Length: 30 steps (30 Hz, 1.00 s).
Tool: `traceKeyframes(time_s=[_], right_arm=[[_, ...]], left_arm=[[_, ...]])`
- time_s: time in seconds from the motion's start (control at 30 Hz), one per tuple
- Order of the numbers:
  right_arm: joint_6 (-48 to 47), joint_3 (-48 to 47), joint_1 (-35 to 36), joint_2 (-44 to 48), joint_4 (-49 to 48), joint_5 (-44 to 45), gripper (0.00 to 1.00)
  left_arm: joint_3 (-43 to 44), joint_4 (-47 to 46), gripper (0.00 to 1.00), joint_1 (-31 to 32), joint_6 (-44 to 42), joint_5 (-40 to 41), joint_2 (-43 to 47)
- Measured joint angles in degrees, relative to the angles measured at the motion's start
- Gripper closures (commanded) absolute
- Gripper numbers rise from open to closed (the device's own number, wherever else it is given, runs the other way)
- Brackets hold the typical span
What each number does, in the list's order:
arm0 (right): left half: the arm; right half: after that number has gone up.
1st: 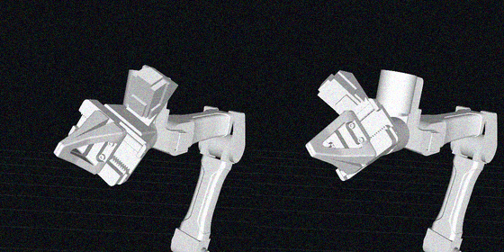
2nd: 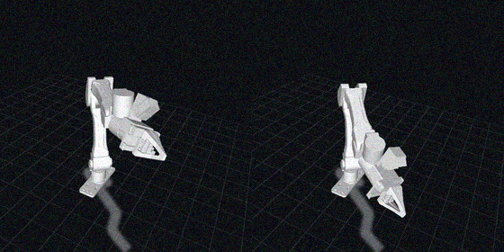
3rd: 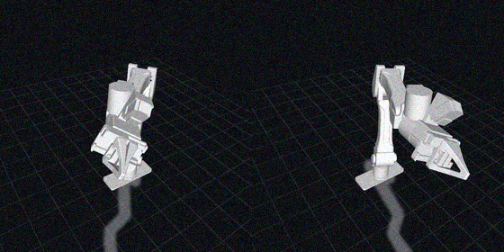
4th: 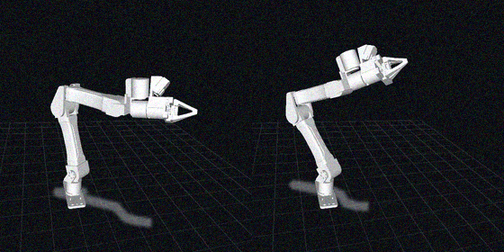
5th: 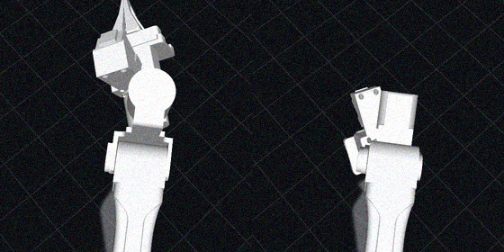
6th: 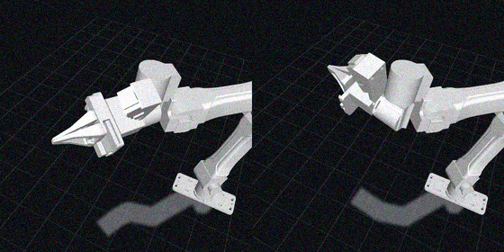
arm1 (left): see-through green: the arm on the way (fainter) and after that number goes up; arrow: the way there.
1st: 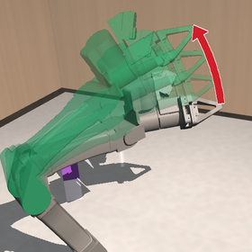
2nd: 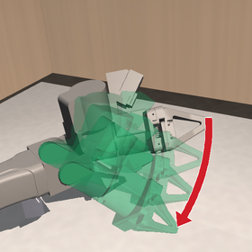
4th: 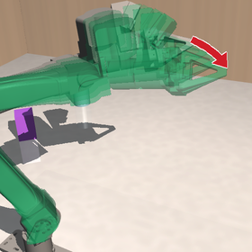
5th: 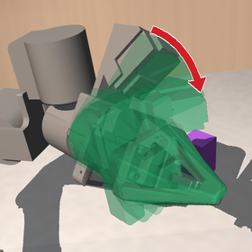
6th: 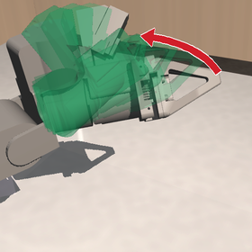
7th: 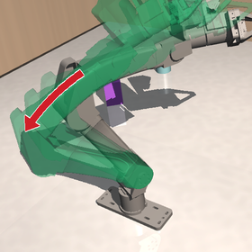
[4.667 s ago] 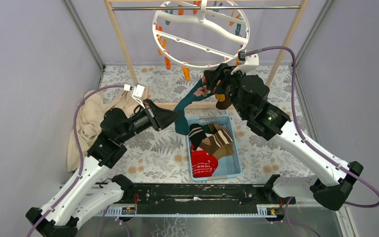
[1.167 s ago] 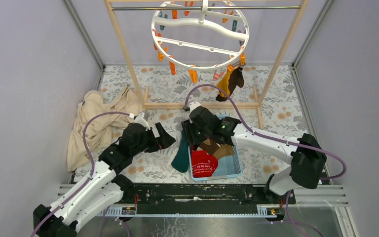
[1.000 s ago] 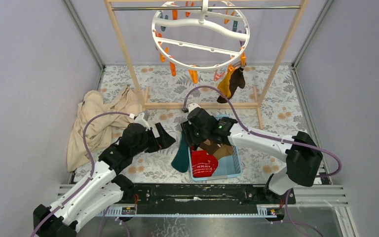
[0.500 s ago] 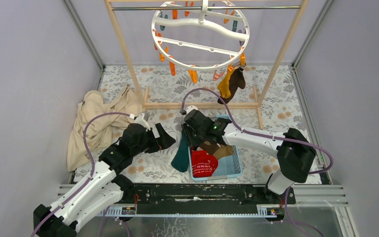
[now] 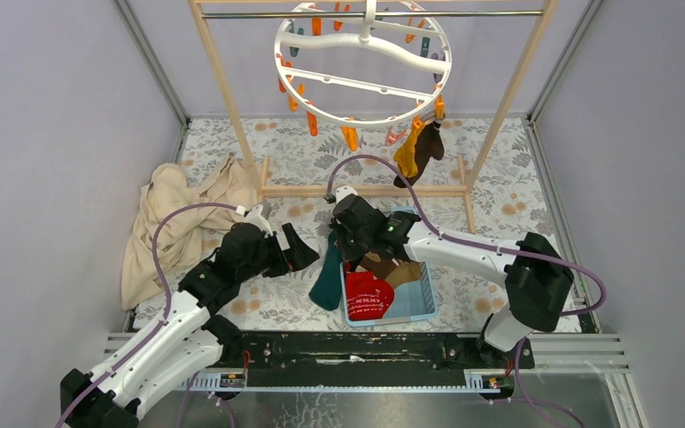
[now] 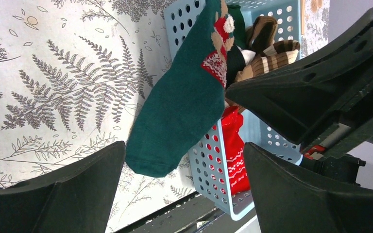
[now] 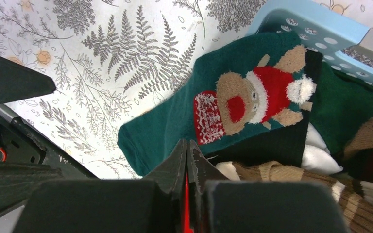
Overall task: Remove the socks clipped to the hanger
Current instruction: Adjust the sock in the bin.
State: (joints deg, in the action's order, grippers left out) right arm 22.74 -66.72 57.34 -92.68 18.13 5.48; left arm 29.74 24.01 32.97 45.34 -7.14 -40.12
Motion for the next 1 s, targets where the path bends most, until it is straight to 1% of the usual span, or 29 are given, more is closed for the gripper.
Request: traceKeyframes(time_s=[0.13, 0.17, 0.23, 0.27, 0.3, 0.33, 0.47, 0.7, 0.8, 1.0], right_arm=[[-0.26, 0.00, 0.00, 2.01, 0.04, 0.52, 0.99], [-0.35, 0.00, 0.00, 2.73, 0.04, 0.83, 0.91], [-0.50, 0.00, 0.00, 4.26, 0.02, 1.16, 0.53], [-0.59, -0.07, 0.00, 4.76, 0.04, 1.22, 0.39], [-0.50, -0.20, 0.00, 4.87, 0.07, 1.38, 0.30], [-0.83, -0.42, 0.00, 4.83, 0.09, 1.51, 0.26], [-1.49, -0.57, 0.02, 3.89, 0.55, 1.62, 0.24], [-1.49, -1.84, 0.02, -0.42, 1.25, 2.58, 0.26], [-1.53, -3.65, 0.04, -2.62, 1.73, 2.84, 0.32], [-1.73, -5.60, 0.04, -5.07, 1.90, 2.97, 0.40]], left_arm=[[0.02, 0.00, 0.01, 0.00, -0.07, -0.44, 0.00], [0.02, 0.00, 0.01, 0.00, -0.07, -0.50, -0.07], [0.13, -0.13, 0.01, 0.00, -0.15, -0.59, -0.22], [0.13, -0.33, 0.01, 0.00, -0.28, -0.61, -0.31], [0.13, -0.55, 0.01, 0.00, -0.39, -0.72, -0.50], [0.13, -0.83, 0.01, 0.00, -0.48, -0.92, -0.76], [0.13, -2.64, 0.01, 0.00, -1.16, -2.56, -3.19], [0.02, -5.22, 0.01, 0.00, -3.02, -3.67, -7.39], [-0.63, -6.23, 0.01, 0.00, -3.28, -4.00, -7.82], [-2.64, -7.48, 0.01, 0.00, -3.19, -4.37, -7.10]])
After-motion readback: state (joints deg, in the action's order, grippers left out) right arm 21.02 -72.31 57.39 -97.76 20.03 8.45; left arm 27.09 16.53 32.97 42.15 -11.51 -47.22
